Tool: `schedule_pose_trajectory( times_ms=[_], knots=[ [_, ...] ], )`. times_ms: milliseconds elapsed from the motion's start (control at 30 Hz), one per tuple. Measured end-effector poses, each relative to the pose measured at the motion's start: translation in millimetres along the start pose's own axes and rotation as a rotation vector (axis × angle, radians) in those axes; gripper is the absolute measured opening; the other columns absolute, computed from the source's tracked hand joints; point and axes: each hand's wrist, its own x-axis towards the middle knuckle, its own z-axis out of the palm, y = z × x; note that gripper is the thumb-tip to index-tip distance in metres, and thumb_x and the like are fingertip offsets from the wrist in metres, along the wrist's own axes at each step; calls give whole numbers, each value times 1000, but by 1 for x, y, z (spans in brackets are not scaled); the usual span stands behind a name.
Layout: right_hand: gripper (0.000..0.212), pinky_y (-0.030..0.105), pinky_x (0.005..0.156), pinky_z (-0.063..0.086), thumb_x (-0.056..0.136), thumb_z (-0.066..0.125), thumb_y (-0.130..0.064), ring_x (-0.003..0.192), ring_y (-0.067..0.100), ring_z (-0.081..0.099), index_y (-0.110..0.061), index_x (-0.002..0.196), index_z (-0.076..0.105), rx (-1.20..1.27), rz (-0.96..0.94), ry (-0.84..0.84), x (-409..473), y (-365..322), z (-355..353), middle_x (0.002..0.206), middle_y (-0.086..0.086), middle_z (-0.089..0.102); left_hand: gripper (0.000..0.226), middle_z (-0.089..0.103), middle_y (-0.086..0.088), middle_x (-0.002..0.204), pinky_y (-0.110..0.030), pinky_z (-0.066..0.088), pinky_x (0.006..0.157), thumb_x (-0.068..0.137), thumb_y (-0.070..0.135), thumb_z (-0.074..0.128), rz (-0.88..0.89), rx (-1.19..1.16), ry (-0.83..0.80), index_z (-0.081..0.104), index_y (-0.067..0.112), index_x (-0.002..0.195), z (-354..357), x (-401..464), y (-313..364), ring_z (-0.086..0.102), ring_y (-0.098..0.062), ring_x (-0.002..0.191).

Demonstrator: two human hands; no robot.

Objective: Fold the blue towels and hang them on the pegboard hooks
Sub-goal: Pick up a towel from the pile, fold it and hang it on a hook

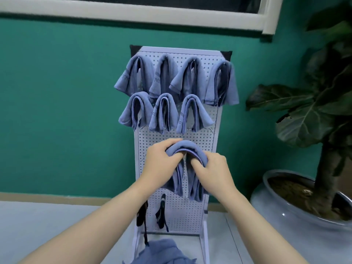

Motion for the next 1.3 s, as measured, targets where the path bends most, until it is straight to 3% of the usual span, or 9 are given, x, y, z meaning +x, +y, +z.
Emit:
schedule_pose_trajectory(
  times_ms=[167,267,333,433,533,733,1100,1233,1300],
  knots=[
    [36,35,54,30,95,53,-19,57,18,38,-25,62,40,-73,-72,74,48,5,-52,56,-4,46,34,78,19,95,-31,58,90,85,7,66,78,-86,26,82,32,104,30,48,39,72,-5,97],
    [33,34,57,33,96,52,-17,64,17,47,-36,68,47,-94,-115,127,83,8,-80,64,-8,55,30,76,18,80,-29,56,75,87,15,67,94,-79,45,80,42,86,50,79,57,68,-5,79],
    [26,33,62,43,94,50,-17,73,11,57,-39,86,62,-67,-136,142,108,12,-94,79,-13,65,38,58,11,56,-32,41,58,90,17,68,80,-64,79,65,35,56,65,103,67,46,-10,58],
    [34,36,80,52,94,47,-22,98,18,63,-36,118,67,-37,-163,177,143,21,-108,104,-13,72,40,35,8,49,-26,25,51,89,15,66,64,-57,109,45,12,55,84,137,78,26,-10,54],
    [27,39,79,52,97,48,-19,95,23,62,-29,114,66,-54,-143,202,177,33,-115,100,-5,71,41,27,10,43,-21,22,42,89,9,62,30,-49,127,37,15,58,102,166,81,23,-10,46],
    [25,37,70,47,96,46,-14,85,22,61,-31,105,63,-40,-105,196,222,59,-109,92,-1,68,44,33,6,48,-21,23,40,91,7,60,-47,7,176,35,16,56,132,211,68,26,-12,47],
    [35,44,80,52,101,40,-14,97,26,55,-29,125,61,-54,-44,169,254,105,-70,110,1,68,34,39,-2,58,-32,28,53,90,4,54,-198,-46,244,44,14,60,173,238,21,31,-24,62],
    [37,44,83,56,100,40,-14,94,25,61,-33,125,60,-22,-19,133,253,112,-62,109,2,68,43,39,2,55,-18,26,40,90,-4,47,-173,-56,267,44,21,56,178,232,13,29,-19,56],
    [39,44,81,56,99,40,-13,93,26,62,-34,125,60,-26,-19,134,250,114,-57,108,3,68,43,38,5,53,-19,28,43,87,-7,44,-141,-42,249,46,23,56,178,227,6,30,-18,58]
  ],
)
